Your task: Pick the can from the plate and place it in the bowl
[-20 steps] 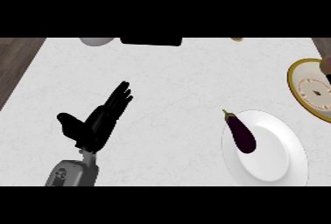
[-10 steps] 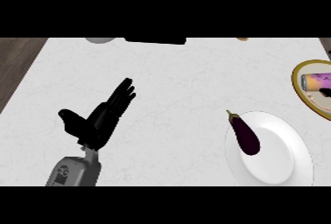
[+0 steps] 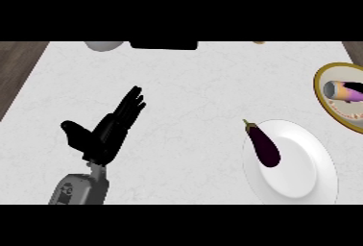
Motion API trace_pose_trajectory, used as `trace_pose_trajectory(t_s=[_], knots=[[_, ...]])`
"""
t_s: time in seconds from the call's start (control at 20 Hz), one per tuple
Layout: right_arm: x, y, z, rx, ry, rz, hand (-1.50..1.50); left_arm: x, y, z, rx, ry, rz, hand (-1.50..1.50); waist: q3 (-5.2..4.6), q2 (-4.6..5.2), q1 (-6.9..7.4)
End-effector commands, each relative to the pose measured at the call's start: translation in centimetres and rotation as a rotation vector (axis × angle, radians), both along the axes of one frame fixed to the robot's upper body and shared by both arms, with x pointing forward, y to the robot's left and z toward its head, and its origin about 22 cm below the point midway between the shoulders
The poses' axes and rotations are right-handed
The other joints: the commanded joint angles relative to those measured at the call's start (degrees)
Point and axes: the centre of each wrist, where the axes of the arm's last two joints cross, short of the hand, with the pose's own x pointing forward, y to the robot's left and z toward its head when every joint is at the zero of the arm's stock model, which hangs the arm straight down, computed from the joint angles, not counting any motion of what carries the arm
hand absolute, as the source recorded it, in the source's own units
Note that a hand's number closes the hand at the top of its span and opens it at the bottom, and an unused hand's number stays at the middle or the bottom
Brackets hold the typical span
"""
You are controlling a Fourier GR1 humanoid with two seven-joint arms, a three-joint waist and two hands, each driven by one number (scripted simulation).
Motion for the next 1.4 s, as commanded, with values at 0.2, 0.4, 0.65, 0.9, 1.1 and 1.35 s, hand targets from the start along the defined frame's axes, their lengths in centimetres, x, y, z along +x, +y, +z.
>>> trace_pose_trajectory(t_s=[0.2, 0.4, 0.65, 0.9, 1.1, 1.35], knots=[[-5.5, -5.9, -0.7, 0.278, -0.317, 0.173, -1.50, -1.1, 2.0, -1.2, 0.011, 0.008, 0.042, 0.00, -0.28, -0.86, -2.16], [-11.1, -9.8, -2.2, 0.387, -0.350, 0.215, -1.50, -2.0, 2.2, -1.2, 0.010, 0.022, 0.053, 0.00, -0.36, -1.30, -3.17], [-16.9, -12.8, -2.7, 0.378, -0.399, 0.265, -1.50, -2.4, 2.4, -1.5, 0.017, 0.047, 0.100, 0.00, -0.42, -1.85, -5.20], [-21.9, -13.1, -6.1, 0.381, -0.396, 0.274, 1.50, -2.7, 4.1, -1.2, 0.014, 0.043, 0.135, 0.00, -0.47, -2.68, -7.71], [-25.9, -12.5, -8.7, 0.401, -0.336, 0.275, 1.50, -2.1, 4.5, -1.1, -0.008, 0.052, 0.165, 0.00, -0.46, -2.53, -9.17], [-31.7, -11.1, -11.6, 0.401, -0.177, 0.282, 1.50, -3.3, 5.6, -1.9, 0.014, 0.059, 0.170, 0.00, -0.41, -2.73, -9.58]])
